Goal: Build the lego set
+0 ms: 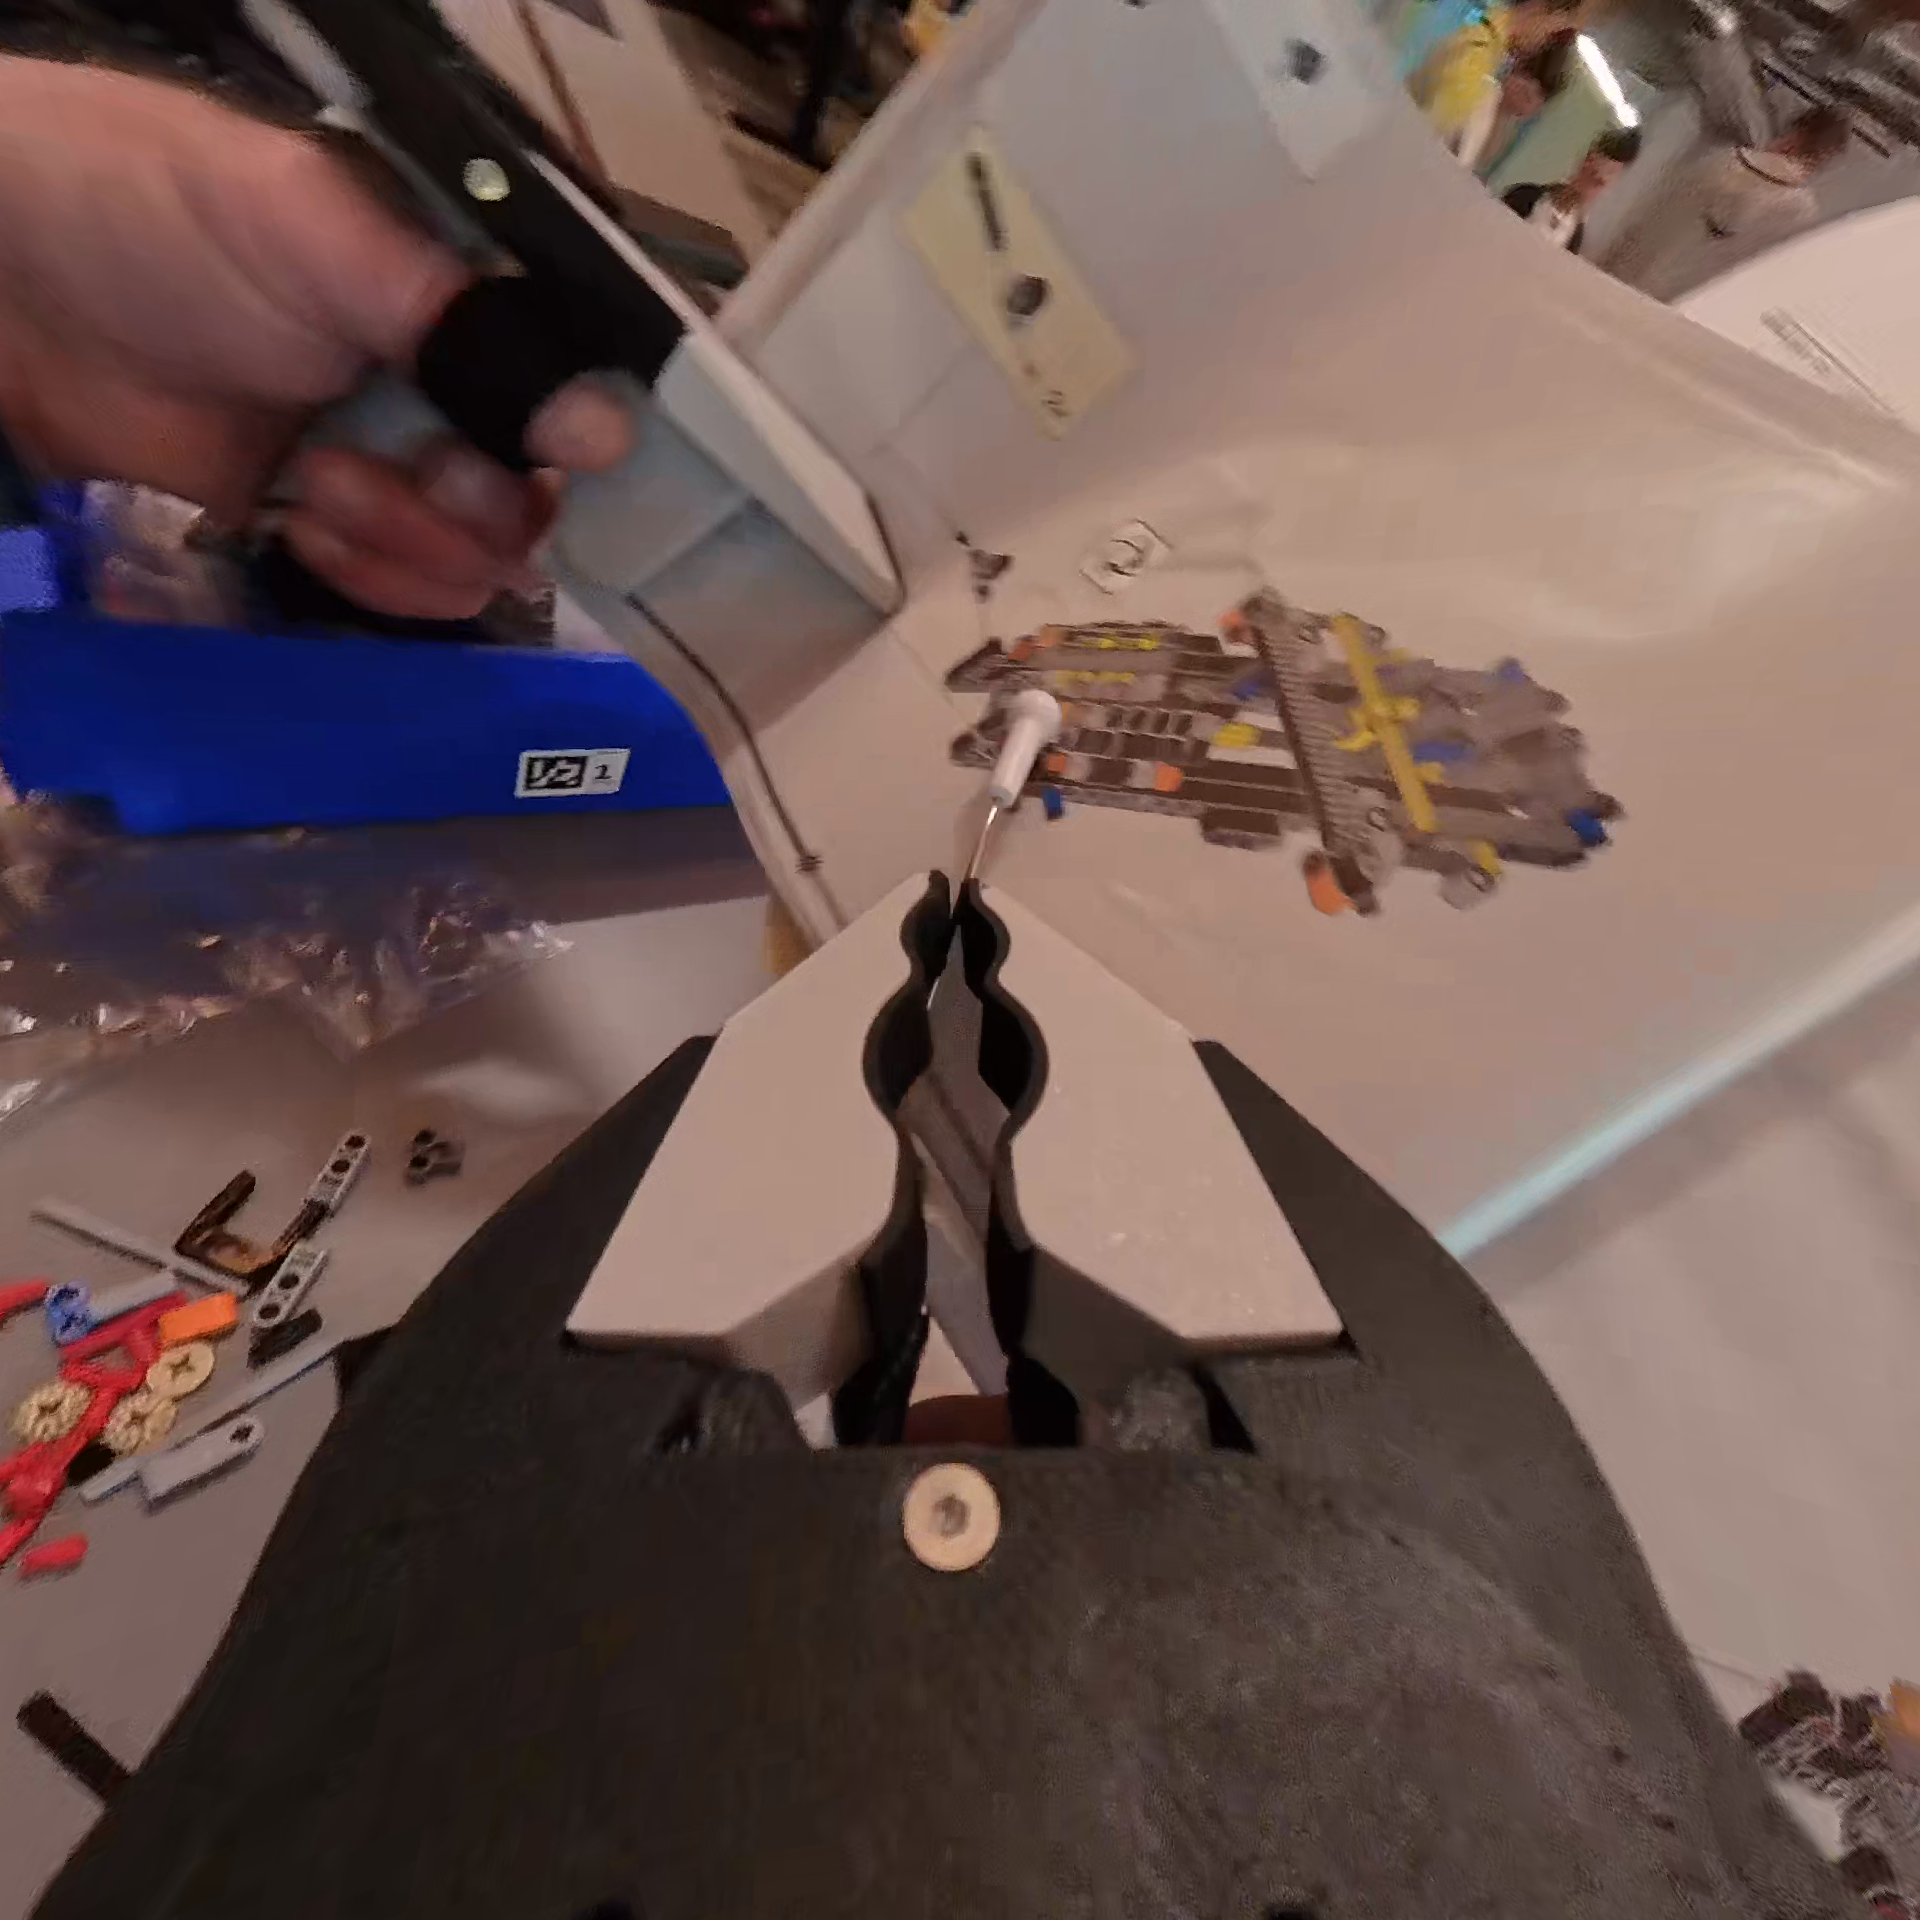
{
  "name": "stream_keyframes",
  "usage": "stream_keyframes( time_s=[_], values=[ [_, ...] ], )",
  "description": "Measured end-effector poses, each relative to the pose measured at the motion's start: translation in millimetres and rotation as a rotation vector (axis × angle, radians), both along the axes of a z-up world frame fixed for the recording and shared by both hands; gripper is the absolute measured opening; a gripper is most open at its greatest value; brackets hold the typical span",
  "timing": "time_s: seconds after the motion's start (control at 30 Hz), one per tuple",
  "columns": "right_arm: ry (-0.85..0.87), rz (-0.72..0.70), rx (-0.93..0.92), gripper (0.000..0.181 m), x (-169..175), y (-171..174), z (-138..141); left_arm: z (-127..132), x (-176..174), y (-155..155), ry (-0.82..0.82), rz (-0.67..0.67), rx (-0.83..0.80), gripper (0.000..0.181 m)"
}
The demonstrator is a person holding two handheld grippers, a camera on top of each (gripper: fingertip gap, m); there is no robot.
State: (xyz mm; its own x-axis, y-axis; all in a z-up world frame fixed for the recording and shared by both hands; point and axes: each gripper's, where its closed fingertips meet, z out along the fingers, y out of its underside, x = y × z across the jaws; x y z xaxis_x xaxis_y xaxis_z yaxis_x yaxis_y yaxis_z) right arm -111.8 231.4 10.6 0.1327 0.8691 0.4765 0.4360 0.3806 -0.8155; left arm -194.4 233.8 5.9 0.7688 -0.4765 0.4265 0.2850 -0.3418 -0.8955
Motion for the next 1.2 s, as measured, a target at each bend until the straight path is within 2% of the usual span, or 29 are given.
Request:
stream_keyframes(
  time_s=[0.1,0.2,0.27,0.33,0.43,0.53,0.6,0.63,0.7,0.8,0.87,0.93,1.03,1.1,1.2],
  values=[
    [0.03,-0.035,-0.101,0.0,-1,8,-1,0,-2,0,0.003,0.007,-0.008,0.007],
    [0.033,-0.053,-0.062,0.005,1,7,3,-1,-7,2,0.004,0.034,-0.028,0.018],
    [0.072,-0.01,-0.042,0.021,7,-1,13,-3,-13,2,0.022,0.08,-0.036,0.039],
    [0.079,-0.023,-0.034,0.037,22,2,22,0,-22,0,0.008,0.133,-0.031,0.052],
    [0.143,-0.094,-0.034,0.04,66,25,46,10,-39,-11,0.002,0.245,-0.011,0.075],
    [0.23,-0.223,-0.08,0.044,129,65,66,22,-46,-36,0.072,0.357,0.032,0.077],
    [0.289,-0.316,-0.159,0.045,176,94,69,27,-35,-54,0.113,0.36,0.043,0.068],
    [0.327,-0.349,-0.222,0.046,198,106,67,23,-24,-61,0.114,0.345,0.022,0.063],
    [0.382,-0.407,-0.362,0.061,232,125,52,6,-3,-70,0.148,0.312,-0.043,0.061],
    [0.461,-0.439,-0.542,0.064,256,137,20,-11,38,-69,0.05,0.202,-0.099,0.053],
    [0.516,-0.452,-0.627,0.067,261,141,2,-25,57,-57,-0.01,0.186,-0.131,0.053],
    [0.596,-0.426,-0.738,0.076,257,143,-11,-30,67,-40,-0.082,0.203,-0.133,0.061],
    [0.722,-0.353,-0.845,0.071,249,149,-14,-32,73,-17,-0.167,0.23,-0.104,0.064],
    [0.741,-0.367,-0.869,0.069,254,156,-16,-32,76,-7,-0.24,0.233,-0.091,0.059],
    [0.754,-0.422,-0.815,0.07,274,163,-16,-30,79,-4,-0.274,0.265,-0.062,0.064]
  ],
)
